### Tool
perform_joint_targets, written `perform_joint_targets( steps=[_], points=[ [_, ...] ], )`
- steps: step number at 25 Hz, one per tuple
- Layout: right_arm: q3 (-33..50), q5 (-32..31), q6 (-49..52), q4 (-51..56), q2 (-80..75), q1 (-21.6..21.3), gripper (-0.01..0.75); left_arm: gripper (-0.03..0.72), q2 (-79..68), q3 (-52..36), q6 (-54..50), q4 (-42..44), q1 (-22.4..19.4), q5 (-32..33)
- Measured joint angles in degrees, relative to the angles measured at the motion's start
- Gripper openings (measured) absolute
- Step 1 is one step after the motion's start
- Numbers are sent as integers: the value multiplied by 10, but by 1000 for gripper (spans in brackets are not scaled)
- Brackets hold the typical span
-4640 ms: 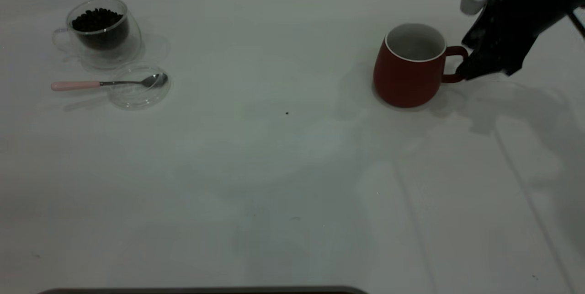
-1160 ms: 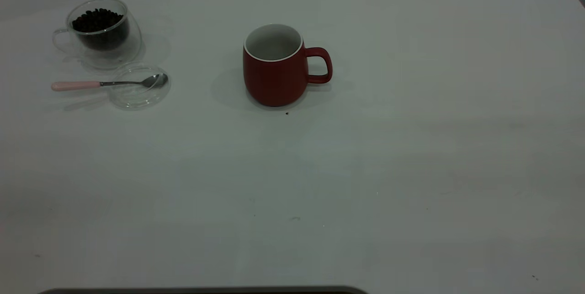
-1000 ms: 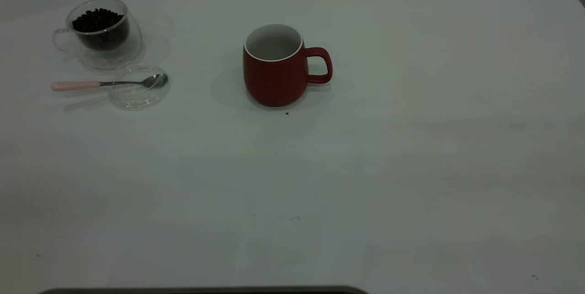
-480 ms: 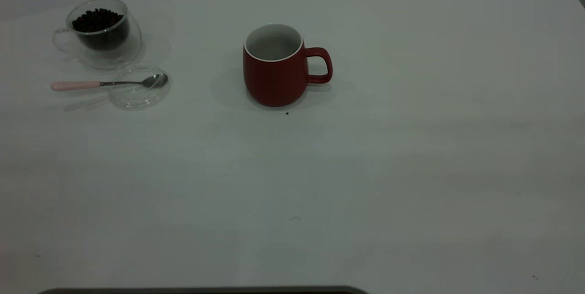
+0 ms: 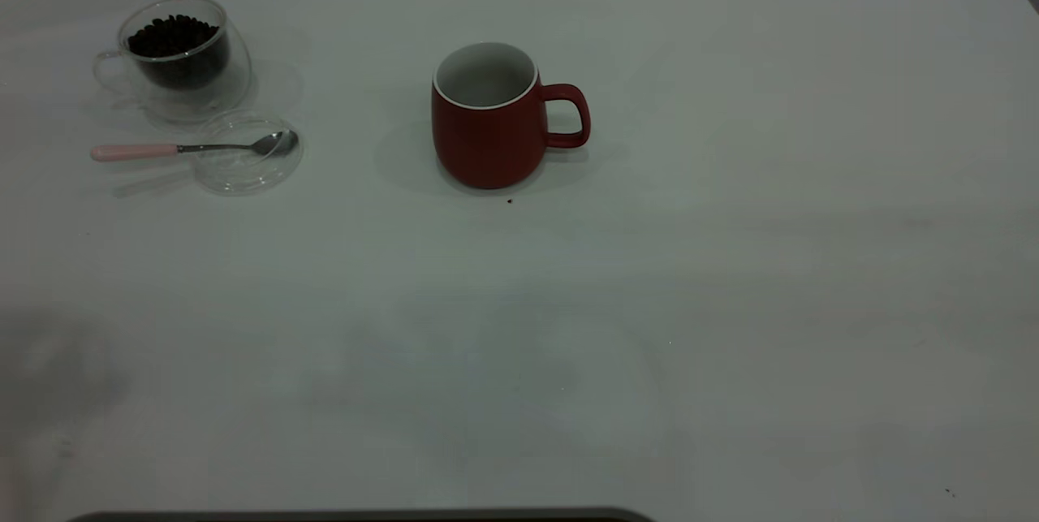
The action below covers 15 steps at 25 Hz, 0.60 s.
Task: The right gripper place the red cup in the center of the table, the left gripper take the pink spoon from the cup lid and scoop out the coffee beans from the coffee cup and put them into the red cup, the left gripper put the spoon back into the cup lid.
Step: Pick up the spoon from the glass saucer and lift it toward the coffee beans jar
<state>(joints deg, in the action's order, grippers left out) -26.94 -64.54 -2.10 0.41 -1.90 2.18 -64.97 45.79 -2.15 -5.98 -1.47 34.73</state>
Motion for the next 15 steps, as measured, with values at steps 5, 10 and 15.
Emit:
perform_joint_targets(
  steps=[5, 10, 15],
  points=[
    [0, 0, 0, 0, 0, 0, 432, 491, -173, 61, -1, -4, -47, -25],
    [0, 0, 0, 0, 0, 0, 430, 488, -323, 135, 17, -29, -131, -29],
    [0, 0, 0, 0, 0, 0, 430, 478, -472, 222, 151, -145, -210, 9]
  ],
)
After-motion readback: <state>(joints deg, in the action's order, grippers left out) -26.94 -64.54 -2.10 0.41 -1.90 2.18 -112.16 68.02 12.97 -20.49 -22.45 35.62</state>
